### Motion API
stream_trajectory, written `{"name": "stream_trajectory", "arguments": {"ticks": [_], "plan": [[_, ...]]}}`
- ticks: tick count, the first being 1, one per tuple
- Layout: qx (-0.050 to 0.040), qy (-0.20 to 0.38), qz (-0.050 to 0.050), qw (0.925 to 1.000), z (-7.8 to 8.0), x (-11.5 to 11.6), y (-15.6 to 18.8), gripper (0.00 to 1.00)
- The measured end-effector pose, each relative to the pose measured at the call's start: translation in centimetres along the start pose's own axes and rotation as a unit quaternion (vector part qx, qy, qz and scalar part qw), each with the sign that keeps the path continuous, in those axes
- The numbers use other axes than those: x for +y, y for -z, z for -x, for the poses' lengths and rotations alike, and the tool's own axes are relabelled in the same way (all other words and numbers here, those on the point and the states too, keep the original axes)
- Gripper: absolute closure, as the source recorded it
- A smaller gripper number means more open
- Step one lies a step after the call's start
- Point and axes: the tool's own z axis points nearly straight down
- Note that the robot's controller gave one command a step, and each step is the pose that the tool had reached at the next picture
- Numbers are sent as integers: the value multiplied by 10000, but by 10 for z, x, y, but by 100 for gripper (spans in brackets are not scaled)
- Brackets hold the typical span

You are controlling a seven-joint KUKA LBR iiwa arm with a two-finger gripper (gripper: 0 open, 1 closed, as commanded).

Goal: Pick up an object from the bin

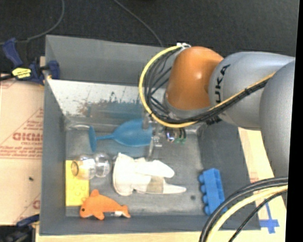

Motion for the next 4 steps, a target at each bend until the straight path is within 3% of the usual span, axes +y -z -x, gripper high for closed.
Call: {"name": "stream_trajectory", "arguments": {"ticks": [1, 2, 3, 4], "plan": [[0, -1, 0, 10000, 0, 0, 0, 0], [-185, 764, -8, 9969, -36, 12, -42, 0], [-17, 810, 5, 9967, -46, 14, -54, 0], [-204, 602, 0, 9980, -72, -13, -56, 100]]}}
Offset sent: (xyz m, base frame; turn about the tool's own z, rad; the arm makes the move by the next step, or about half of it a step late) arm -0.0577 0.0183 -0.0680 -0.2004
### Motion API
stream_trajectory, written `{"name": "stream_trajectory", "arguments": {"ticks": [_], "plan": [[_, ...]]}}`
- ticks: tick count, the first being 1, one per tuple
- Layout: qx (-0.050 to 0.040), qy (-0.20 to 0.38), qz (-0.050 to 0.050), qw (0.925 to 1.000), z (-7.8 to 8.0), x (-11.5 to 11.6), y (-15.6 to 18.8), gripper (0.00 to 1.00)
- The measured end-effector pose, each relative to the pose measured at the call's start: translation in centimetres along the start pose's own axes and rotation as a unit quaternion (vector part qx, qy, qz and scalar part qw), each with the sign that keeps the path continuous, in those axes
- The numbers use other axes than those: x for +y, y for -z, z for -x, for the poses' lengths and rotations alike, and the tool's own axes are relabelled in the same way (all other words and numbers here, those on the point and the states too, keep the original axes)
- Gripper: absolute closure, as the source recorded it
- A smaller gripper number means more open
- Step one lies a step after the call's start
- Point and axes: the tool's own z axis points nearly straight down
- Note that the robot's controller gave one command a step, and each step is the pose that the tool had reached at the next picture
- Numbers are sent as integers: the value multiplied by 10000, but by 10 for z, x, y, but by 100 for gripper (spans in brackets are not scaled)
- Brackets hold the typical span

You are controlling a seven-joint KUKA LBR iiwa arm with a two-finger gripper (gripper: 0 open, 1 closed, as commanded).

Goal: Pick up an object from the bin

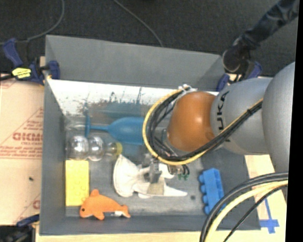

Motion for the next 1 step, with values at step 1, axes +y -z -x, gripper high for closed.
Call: {"name": "stream_trajectory", "arguments": {"ticks": [1], "plan": [[0, -3, 1, 10000, 0, 0, 0, 100]]}}
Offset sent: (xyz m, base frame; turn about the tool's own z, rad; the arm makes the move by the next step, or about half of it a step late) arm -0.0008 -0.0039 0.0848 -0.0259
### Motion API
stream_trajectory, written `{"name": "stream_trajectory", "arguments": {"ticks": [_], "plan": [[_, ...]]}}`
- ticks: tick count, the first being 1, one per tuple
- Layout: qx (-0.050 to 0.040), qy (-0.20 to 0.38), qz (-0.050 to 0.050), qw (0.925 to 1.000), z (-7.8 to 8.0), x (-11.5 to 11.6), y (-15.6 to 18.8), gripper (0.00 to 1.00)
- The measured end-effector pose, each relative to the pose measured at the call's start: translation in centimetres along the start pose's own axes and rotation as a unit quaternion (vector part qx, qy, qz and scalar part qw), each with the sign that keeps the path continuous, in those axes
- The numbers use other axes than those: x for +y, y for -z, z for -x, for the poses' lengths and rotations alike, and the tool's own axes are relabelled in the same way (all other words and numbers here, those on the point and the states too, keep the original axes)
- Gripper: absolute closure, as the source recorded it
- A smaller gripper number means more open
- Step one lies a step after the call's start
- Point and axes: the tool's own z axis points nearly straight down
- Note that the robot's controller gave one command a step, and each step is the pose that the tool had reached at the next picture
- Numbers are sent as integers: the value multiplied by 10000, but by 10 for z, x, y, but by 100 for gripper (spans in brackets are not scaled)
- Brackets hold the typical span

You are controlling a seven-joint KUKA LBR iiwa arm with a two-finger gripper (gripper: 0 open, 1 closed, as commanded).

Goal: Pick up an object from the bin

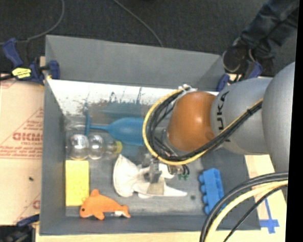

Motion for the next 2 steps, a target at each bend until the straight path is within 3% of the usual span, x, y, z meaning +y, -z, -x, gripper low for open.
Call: {"name": "stream_trajectory", "arguments": {"ticks": [1, 2], "plan": [[-53, 121, -13, 9999, 5, -5, 90, 100], [-4, 15, 1, 10000, -12, -3, 139, 100]]}}
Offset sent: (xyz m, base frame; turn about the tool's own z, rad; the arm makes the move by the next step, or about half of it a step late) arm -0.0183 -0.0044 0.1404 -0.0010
